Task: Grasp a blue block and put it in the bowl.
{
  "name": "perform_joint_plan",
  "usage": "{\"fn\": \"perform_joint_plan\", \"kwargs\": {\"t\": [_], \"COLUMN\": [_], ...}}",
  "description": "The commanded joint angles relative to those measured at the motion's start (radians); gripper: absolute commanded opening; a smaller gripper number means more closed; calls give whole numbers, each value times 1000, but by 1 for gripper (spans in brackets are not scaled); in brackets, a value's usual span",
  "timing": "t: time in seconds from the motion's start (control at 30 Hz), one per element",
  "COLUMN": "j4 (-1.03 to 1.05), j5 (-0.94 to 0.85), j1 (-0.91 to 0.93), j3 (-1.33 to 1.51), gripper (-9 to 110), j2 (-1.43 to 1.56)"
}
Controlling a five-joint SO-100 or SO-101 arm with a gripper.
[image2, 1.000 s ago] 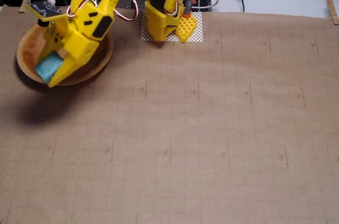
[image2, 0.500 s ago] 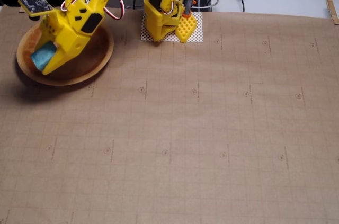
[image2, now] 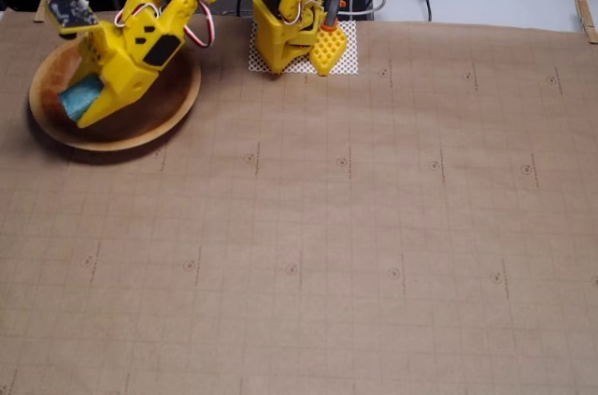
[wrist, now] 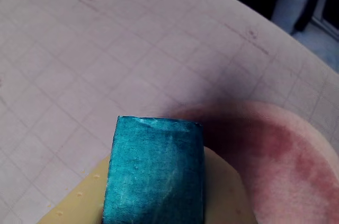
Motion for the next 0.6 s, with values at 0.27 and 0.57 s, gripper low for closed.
{"fn": "perform_joint_plan", "kwargs": {"t": [0.27,0.57], "j4": [-87,-178], "j5": [6,6], "j1": [81,147], "j3": [2,46], "gripper": [-3,-3], "j2": [-64,-141]}}
